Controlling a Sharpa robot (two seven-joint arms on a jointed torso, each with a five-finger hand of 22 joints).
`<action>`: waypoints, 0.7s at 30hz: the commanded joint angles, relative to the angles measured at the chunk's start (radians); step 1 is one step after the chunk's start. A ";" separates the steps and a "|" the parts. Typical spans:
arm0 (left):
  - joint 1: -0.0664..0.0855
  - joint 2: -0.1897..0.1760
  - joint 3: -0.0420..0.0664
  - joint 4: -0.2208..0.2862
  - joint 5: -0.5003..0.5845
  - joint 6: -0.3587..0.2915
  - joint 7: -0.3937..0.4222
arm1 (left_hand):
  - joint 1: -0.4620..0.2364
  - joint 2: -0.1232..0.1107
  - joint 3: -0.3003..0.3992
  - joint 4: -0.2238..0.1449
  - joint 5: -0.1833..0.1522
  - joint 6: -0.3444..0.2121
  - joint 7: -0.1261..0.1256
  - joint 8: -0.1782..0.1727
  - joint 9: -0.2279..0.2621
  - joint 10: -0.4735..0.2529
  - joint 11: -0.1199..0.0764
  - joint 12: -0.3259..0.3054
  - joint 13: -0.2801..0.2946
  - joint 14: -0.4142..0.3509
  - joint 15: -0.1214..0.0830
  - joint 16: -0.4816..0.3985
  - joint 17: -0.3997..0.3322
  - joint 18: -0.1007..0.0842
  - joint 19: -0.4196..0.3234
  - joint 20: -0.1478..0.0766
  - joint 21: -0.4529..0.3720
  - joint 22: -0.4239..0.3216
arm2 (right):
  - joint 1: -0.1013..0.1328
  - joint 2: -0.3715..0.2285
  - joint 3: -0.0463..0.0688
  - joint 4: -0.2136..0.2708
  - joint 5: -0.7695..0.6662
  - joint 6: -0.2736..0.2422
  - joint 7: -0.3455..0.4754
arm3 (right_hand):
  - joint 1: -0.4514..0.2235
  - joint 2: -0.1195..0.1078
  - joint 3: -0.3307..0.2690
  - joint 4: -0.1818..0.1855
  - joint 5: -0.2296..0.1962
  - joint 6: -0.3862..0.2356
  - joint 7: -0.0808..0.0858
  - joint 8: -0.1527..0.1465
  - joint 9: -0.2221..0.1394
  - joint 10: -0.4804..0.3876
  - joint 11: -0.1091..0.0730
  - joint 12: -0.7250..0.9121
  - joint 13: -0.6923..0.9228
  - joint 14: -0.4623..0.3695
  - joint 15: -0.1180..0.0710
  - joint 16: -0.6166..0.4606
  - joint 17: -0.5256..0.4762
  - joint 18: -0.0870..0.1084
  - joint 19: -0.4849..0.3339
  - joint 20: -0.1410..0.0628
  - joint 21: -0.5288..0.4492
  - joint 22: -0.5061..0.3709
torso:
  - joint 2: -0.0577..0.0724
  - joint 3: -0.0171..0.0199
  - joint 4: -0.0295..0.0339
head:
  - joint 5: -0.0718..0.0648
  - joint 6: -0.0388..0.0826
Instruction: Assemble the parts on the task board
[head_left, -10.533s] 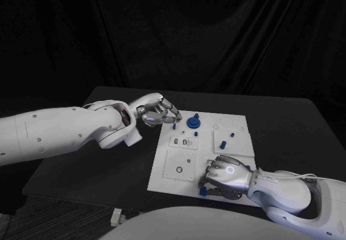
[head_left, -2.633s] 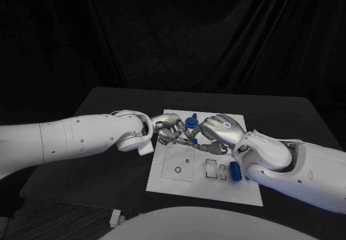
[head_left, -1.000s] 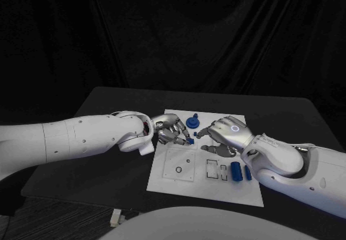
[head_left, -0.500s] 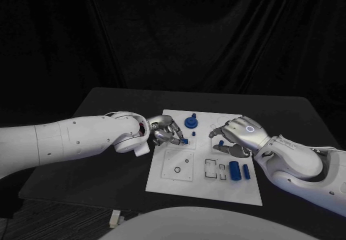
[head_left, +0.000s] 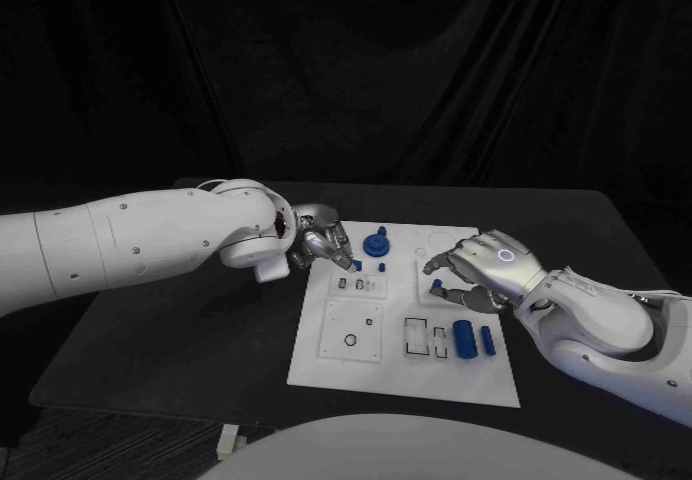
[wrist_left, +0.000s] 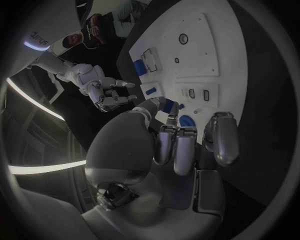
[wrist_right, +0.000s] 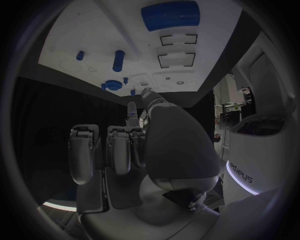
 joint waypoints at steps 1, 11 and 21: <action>0.021 0.022 0.000 -0.012 -0.025 0.121 -0.153 | -0.014 0.001 0.179 0.121 0.007 0.001 -0.010 0.145 0.044 0.020 -0.007 -0.002 0.162 0.072 -0.007 0.002 0.212 0.013 -0.001 -0.006 -0.004 0.176 | 0.003 -0.004 0.000 0.008 -0.010 0.011 -0.018 | -0.001 0.009 0.000 0.006 0.006 0.007 0.000 0.006 -0.001 0.106 -0.005 0.004 0.263 0.097 -0.004 -0.005 0.227 0.000 0.086 -0.006 -0.006 0.253 | 0.001 0.0004 -0.0001 | -0.004 0.000; 0.042 0.141 0.000 -0.112 -0.053 0.266 -0.209 | -0.034 0.003 0.209 0.078 0.003 -0.002 -0.012 0.154 0.065 0.030 -0.010 0.011 0.170 0.077 -0.011 0.008 0.218 0.011 0.007 -0.011 0.003 0.177 | 0.006 -0.035 0.000 0.028 -0.010 0.018 -0.020 | -0.004 0.013 0.001 0.012 0.006 0.011 -0.002 0.007 -0.002 0.106 -0.007 0.004 0.263 0.097 -0.005 -0.006 0.226 0.001 0.083 -0.006 -0.010 0.252 | 0.000 0.0018 0.0004 | -0.020 0.000; 0.045 0.249 0.000 -0.212 -0.107 0.315 -0.227 | -0.099 0.015 0.245 0.035 0.007 0.016 -0.021 0.161 0.101 0.046 -0.019 0.032 0.186 0.089 -0.020 0.024 0.235 0.009 0.019 -0.019 0.014 0.180 | 0.007 -0.058 0.000 0.038 -0.010 0.030 -0.022 | -0.006 0.017 0.002 0.017 0.005 0.012 -0.003 0.007 -0.003 0.106 -0.008 0.004 0.263 0.097 -0.006 -0.007 0.224 0.002 0.082 -0.007 -0.012 0.251 | 0.003 -0.0010 0.0031 | -0.024 0.000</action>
